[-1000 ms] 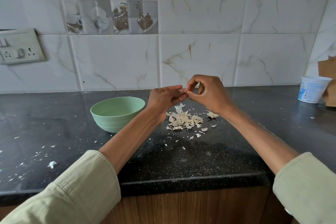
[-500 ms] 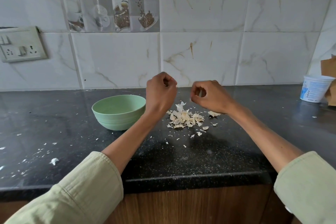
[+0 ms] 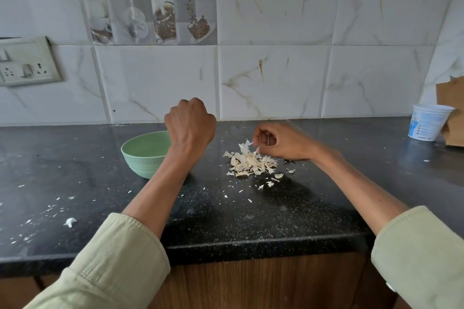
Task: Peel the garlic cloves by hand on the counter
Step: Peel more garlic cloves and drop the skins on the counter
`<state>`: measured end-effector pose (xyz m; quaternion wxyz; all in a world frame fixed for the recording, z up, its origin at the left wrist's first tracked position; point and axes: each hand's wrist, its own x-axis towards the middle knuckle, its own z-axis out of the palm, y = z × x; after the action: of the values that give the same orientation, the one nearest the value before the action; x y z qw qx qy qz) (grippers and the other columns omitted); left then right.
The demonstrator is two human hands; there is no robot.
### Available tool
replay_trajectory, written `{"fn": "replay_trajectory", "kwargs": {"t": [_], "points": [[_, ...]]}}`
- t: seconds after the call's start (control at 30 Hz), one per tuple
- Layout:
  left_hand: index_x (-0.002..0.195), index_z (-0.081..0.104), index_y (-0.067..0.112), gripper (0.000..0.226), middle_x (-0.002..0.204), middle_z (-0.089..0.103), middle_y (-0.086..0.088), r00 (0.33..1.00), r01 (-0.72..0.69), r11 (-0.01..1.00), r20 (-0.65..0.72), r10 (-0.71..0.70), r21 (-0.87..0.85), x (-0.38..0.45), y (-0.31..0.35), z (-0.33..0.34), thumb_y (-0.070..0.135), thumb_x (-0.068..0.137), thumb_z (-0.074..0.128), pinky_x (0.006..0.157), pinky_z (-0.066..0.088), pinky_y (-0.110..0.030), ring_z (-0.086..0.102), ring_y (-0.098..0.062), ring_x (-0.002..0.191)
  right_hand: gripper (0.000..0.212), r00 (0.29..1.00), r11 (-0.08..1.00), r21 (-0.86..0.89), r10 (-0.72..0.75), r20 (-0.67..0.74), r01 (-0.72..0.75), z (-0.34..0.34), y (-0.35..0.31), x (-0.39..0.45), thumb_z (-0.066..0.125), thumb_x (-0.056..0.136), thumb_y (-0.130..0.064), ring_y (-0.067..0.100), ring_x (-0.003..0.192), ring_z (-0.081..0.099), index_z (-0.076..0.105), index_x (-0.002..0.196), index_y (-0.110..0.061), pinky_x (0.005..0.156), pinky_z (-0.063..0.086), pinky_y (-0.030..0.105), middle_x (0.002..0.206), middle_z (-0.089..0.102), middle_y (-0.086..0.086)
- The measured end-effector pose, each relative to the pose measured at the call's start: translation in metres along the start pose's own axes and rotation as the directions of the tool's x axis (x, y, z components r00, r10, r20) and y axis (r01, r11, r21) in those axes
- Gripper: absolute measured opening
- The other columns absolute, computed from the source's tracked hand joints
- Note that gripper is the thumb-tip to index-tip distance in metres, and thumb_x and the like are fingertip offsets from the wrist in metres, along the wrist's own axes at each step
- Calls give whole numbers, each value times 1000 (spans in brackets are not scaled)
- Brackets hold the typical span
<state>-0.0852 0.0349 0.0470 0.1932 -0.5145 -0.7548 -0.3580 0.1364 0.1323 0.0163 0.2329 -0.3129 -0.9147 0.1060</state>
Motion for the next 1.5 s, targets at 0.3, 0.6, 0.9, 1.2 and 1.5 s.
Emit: {"fn": "replay_trajectory", "kwargs": {"t": [0.3,0.6,0.9,1.2,1.5], "points": [[76,66,8,25,63,43,-4,994,-83,992,-60,89,90,6,-3,8,-12,74,51,58,31,-34,34,-24,51,14,1000,999,-33,5,18,-4,7,-3,0,69,97,-18,-13,71,54,78,100,-27,64,42,7,97,75,-9],[65,52,17,21,62,51,-3,928,-343,924,92,361,-168,-22,26,35,3,79,48,59,44,-37,54,-35,61,23,931,977,156,81,357,-145,-16,8,5,83,92,-29,5,70,68,76,107,-14,71,55,21,98,79,5],[93,67,18,19,98,71,4,928,-201,896,216,303,-395,-8,25,53,16,96,48,76,59,-47,67,-22,84,27,943,972,140,138,302,-187,-2,17,23,81,91,-27,13,60,60,76,107,-7,58,47,22,83,79,-7],[96,70,20,24,101,71,7,914,-183,857,239,329,-482,-17,27,78,5,95,52,78,57,-40,67,-15,88,22,959,987,76,116,258,-140,0,21,18,86,88,-28,-9,60,59,79,102,-12,58,40,6,81,73,-12],[115,70,11,22,114,65,-2,911,-131,828,264,317,-545,-12,16,90,18,107,51,84,45,-32,61,-18,100,10,991,957,273,69,113,-98,-11,15,12,74,98,-13,-6,68,65,72,106,-9,62,49,12,97,77,2]]}}
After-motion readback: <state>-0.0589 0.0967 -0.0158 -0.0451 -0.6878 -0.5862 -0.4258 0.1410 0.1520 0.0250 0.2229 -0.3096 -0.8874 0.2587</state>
